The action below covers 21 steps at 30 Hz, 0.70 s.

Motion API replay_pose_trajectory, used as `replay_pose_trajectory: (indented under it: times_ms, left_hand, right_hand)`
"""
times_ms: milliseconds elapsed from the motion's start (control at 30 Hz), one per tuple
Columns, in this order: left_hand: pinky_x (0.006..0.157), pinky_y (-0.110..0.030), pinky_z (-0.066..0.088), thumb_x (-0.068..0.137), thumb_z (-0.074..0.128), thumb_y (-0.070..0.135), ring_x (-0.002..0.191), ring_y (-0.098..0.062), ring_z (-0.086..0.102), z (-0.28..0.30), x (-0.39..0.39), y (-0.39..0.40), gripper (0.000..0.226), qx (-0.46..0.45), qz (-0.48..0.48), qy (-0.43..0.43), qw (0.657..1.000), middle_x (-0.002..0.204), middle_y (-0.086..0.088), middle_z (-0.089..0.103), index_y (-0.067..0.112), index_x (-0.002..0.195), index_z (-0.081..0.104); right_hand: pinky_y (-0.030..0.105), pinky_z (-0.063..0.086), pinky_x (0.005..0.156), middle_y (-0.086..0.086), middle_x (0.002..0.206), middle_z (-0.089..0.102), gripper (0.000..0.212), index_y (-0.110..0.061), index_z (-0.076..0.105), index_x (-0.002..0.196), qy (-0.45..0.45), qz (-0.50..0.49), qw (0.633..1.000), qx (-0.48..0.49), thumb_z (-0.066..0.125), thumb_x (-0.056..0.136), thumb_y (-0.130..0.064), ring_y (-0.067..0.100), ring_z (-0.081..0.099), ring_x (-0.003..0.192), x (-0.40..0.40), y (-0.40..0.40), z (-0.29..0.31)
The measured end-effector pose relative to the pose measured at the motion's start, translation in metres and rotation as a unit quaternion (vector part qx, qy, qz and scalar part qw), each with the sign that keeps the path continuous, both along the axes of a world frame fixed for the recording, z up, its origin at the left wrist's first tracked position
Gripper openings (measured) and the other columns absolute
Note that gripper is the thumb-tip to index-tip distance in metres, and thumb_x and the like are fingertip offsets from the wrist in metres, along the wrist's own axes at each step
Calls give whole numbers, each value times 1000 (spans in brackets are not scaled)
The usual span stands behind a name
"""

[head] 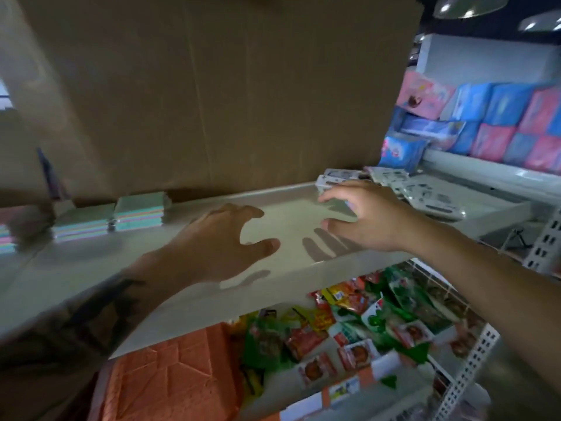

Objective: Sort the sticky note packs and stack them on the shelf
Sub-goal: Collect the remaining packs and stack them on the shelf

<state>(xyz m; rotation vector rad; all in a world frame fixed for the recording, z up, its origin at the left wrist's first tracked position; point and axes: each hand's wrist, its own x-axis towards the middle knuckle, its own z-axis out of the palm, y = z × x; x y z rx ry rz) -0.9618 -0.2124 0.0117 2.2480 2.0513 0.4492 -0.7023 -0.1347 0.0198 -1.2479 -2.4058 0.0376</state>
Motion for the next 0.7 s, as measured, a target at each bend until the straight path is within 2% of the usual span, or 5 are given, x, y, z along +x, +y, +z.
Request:
replay_pose_trajectory:
  times_ms: [133, 300, 500, 633, 700]
  left_hand:
    - [111, -38, 39, 85, 52, 78, 138, -15, 44, 3, 54, 37, 74, 15, -15, -12, 1000, 155, 13, 44, 41, 149, 42]
    - [111, -41, 39, 88, 54, 74, 140, -18, 44, 8, 115, 86, 74, 43, -49, 51, 997, 157, 9, 42, 40, 151, 37]
    - [111, -48, 40, 85, 58, 64, 141, -24, 43, 0, 161, 141, 75, 79, -94, 116, 986, 155, 3, 44, 37, 151, 37]
    - [105, -49, 46, 74, 50, 74, 132, -24, 50, -5, 171, 166, 73, 60, -98, 131, 985, 142, 6, 55, 41, 139, 47]
    - [102, -47, 48, 74, 57, 72, 129, -24, 52, -4, 171, 174, 71, 55, -101, 125, 985, 138, 6, 58, 40, 137, 49]
  right_hand:
    - [43, 43, 107, -6, 142, 58, 48, -36, 63, 132, 5, -47, 999, -13, 71, 88, -53, 18, 54, 129, 58, 25, 1]
    - [51, 43, 108, -7, 142, 58, 50, -38, 61, 129, 22, -123, 992, -31, 68, 84, -58, 20, 54, 129, 114, 53, 2]
    - [48, 50, 97, -7, 133, 58, 82, -45, 54, 129, -18, -158, 984, -80, 51, 59, -87, 18, 58, 114, 161, 85, -9]
    - [37, 50, 79, -10, 117, 59, 58, -43, 58, 120, -2, -141, 986, -86, 68, 73, -76, 12, 57, 98, 176, 96, -13]
    - [33, 45, 72, -10, 114, 59, 53, -42, 59, 119, -7, -127, 989, -81, 71, 76, -71, 9, 56, 93, 182, 102, -15]
